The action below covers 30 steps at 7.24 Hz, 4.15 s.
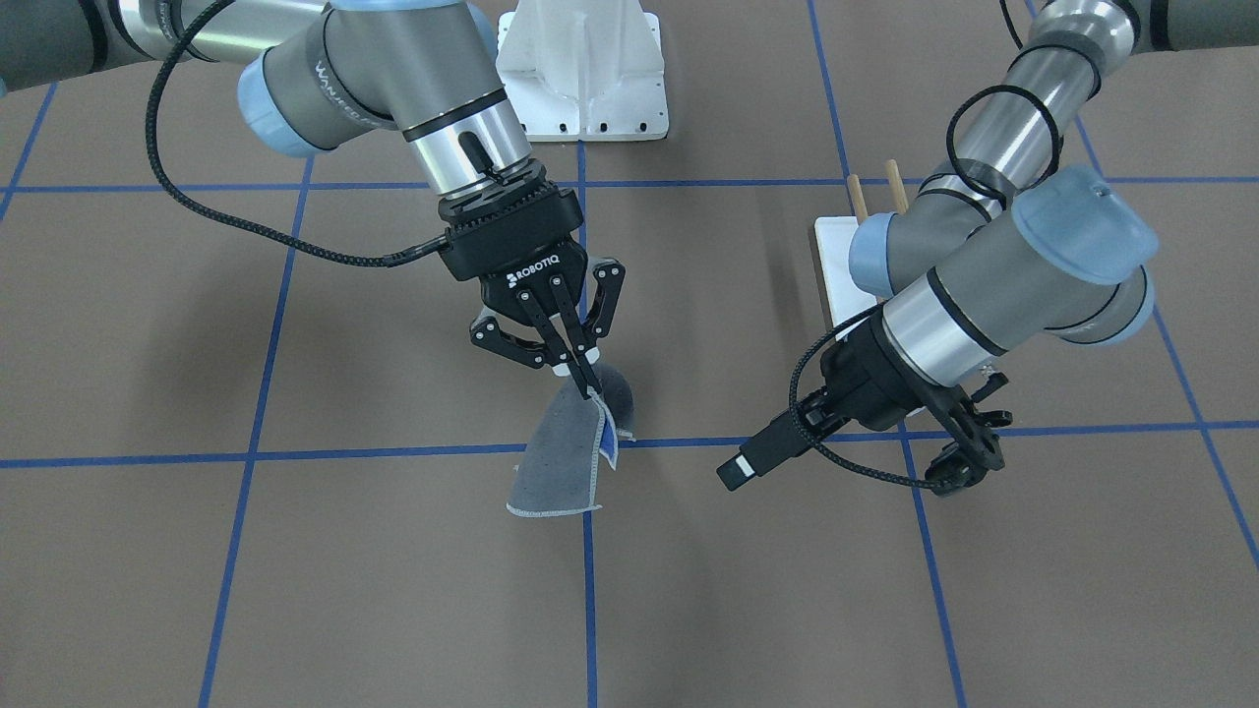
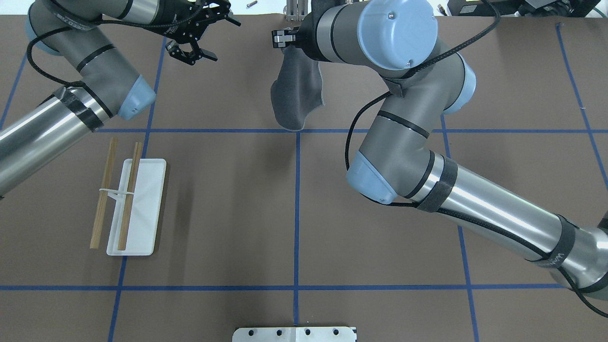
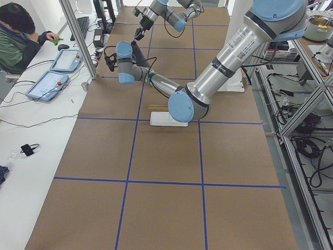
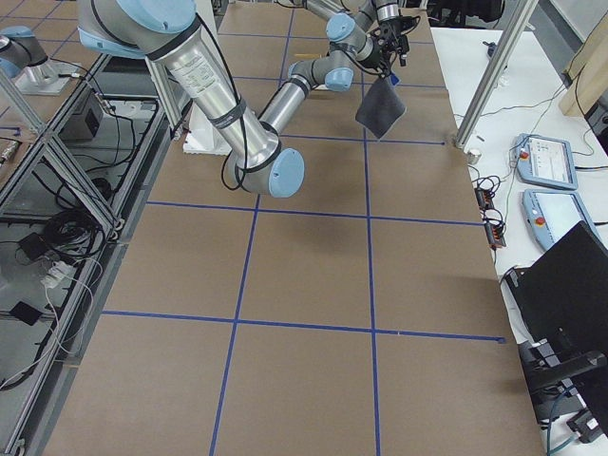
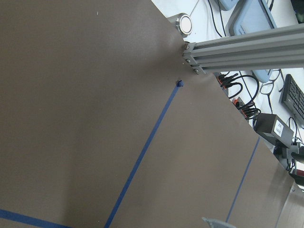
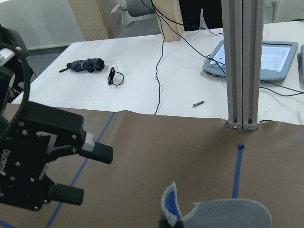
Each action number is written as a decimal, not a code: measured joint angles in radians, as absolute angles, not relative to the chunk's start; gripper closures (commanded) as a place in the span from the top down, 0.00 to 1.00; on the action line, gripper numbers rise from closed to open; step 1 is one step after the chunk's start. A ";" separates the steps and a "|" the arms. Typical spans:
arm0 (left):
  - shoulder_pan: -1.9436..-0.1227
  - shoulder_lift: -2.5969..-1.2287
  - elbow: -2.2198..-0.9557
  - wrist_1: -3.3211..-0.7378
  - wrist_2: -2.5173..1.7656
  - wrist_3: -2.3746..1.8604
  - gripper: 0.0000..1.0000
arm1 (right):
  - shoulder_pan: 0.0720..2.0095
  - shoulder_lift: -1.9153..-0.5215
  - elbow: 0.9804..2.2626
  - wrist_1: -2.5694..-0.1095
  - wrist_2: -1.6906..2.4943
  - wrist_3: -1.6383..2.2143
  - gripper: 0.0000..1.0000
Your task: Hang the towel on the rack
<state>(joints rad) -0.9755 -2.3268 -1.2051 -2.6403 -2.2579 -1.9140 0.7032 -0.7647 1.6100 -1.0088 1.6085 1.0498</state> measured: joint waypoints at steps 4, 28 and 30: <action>-0.958 -2.343 -1.208 -2.737 -2.249 -2.113 0.97 | 0.680 -0.806 1.602 -0.832 1.611 1.288 0.00; -0.932 -2.159 -1.489 -2.756 -2.363 -2.237 0.00 | 1.052 -1.014 1.450 -1.081 2.112 0.770 1.00; -0.967 -2.020 -1.599 -2.761 -2.425 -2.231 0.00 | 1.146 -1.048 1.348 -1.096 2.174 0.558 1.00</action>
